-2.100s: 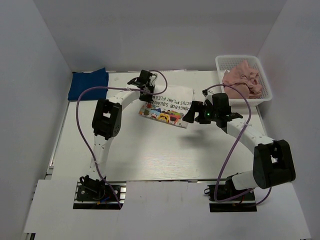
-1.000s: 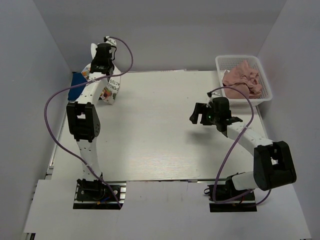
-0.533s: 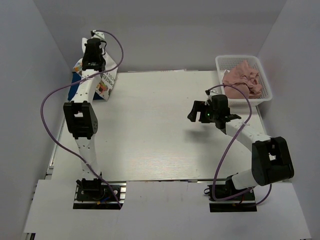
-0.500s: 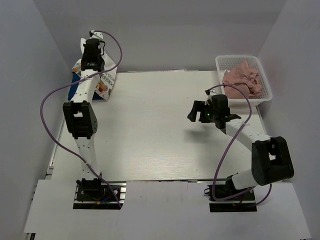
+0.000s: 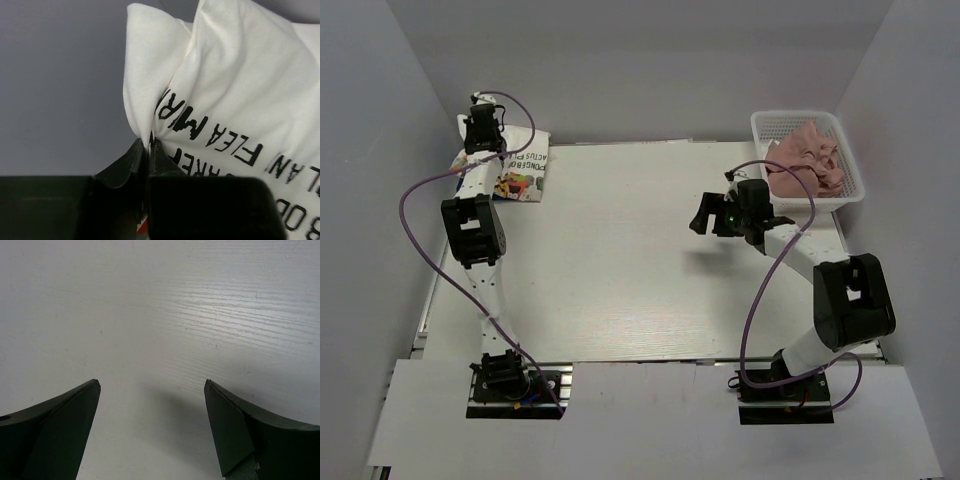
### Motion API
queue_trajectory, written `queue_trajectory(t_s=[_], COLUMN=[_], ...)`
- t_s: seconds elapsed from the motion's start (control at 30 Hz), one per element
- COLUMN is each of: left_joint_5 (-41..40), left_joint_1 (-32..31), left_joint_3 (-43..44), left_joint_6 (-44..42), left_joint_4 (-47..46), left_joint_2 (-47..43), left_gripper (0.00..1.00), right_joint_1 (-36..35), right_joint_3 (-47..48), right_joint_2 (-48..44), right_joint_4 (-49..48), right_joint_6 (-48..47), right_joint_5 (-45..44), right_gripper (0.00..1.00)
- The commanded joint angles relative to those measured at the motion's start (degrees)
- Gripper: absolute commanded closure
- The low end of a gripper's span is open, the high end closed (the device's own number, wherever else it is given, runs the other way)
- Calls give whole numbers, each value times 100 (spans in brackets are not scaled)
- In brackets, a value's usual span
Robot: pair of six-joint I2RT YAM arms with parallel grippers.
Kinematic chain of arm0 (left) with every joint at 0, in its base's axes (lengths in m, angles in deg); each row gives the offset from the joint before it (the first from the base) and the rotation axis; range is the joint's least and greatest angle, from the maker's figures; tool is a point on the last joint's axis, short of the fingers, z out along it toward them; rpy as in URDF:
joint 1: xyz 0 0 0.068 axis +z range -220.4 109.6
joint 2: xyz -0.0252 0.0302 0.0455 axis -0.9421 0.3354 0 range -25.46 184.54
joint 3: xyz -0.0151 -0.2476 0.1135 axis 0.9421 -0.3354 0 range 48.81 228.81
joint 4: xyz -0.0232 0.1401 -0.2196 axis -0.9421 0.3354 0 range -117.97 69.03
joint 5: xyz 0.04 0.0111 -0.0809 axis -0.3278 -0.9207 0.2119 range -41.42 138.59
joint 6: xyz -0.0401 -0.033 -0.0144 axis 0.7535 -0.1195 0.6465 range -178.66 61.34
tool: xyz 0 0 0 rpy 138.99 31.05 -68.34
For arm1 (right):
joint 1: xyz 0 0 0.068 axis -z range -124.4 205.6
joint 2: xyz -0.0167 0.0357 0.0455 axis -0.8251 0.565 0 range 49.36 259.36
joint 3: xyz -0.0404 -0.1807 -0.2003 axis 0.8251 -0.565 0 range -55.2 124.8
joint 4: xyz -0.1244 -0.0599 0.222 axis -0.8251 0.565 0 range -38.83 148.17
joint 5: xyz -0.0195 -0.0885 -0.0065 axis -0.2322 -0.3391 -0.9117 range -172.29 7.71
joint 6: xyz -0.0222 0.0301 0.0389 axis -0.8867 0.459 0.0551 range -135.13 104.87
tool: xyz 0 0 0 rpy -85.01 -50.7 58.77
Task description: Fold and stack the t-shirts
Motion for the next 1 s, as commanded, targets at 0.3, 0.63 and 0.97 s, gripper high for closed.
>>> queue_trajectory(t_s=[0.3, 0.63, 0.97], left_joint_5=[232, 3022, 4326], left_joint_1=[205, -487, -2667], left_joint_3=[83, -1838, -8709], left_joint_6=[769, 3103, 5022], left_joint_4=[195, 1533, -1016], left_joint_2=[-806, -2842, -8001], left_gripper=[0, 0, 0], right_joint_1=[-19, 7, -10], right_joint_3=[205, -507, -1649], right_joint_2=[-187, -1248, -2471], right_joint_4=[-50, -147, -314], right_joint_6=[110, 417, 910], right_joint_5=[187, 240, 337], right_gripper=[10, 10, 10])
